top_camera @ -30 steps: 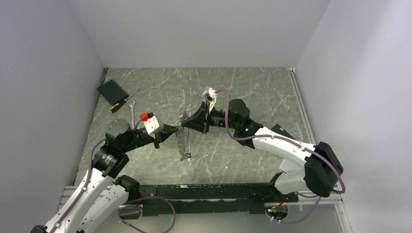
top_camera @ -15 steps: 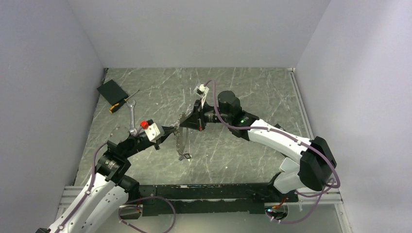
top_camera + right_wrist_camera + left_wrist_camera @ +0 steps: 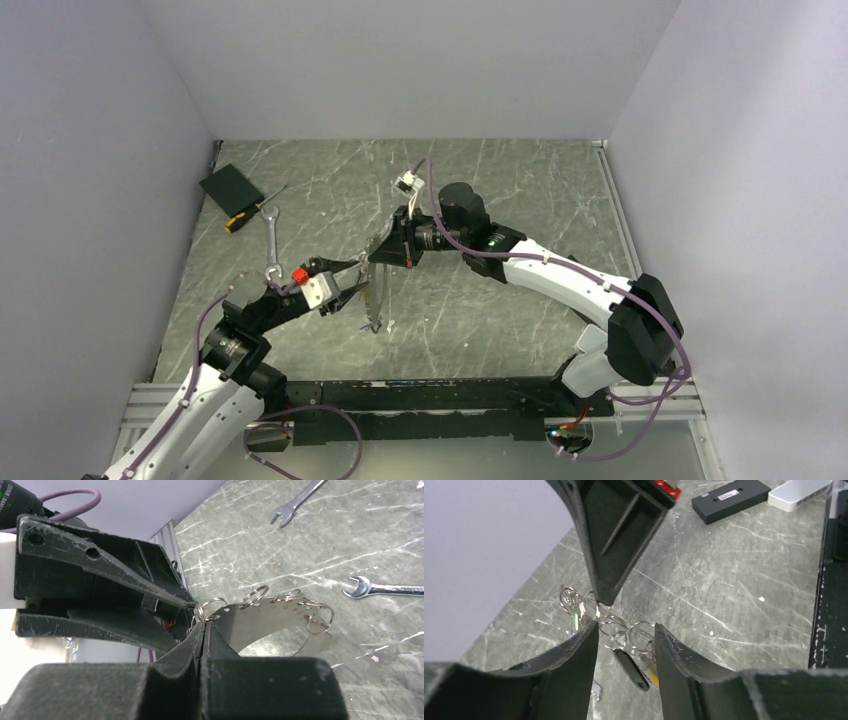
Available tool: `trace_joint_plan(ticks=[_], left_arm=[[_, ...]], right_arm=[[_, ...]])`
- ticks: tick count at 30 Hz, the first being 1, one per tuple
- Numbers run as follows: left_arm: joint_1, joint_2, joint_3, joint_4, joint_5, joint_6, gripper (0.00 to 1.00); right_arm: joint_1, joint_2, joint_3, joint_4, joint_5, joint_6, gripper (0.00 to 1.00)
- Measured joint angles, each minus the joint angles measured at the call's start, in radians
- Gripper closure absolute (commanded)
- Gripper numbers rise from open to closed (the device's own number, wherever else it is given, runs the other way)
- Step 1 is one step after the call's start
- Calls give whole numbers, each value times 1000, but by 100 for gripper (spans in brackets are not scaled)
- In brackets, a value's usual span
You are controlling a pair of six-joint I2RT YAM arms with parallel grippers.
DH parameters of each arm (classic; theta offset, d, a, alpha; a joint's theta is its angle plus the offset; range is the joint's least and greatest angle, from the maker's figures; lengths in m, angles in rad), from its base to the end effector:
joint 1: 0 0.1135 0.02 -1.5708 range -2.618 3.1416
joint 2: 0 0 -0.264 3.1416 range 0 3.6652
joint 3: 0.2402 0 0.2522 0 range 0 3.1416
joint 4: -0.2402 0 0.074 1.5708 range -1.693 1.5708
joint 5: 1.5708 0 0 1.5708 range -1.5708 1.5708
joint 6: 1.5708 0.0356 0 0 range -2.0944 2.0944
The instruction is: Put the keys on the keyring
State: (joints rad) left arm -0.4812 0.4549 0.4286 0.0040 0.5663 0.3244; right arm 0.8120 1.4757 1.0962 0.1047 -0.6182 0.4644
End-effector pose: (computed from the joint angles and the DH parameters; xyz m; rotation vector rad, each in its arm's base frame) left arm 0.1093 -0.0786 0.2807 1.0181 1.2589 -0.5710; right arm 0.2216 0.2637 0.3133 -0.8216 1.8852 1.4142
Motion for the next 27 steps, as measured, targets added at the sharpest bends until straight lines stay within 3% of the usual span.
trace_joint_plan(ticks=[3,8,18,27], left_arm=[[-1,-2,0,-3,39,16,40],[-1,0,6,-39,76,25,42],[-1,17,107,-107,56,-30,61],[-1,107,130,-124,103,-81,68]], right_arm=[[0,0,3,-1,11,-11,100],[-1,-1,3,-6,16,-57,100],[-1,-86,-60,-9,42,-223,100],[52,-119,-103,-5,71,-369,100]])
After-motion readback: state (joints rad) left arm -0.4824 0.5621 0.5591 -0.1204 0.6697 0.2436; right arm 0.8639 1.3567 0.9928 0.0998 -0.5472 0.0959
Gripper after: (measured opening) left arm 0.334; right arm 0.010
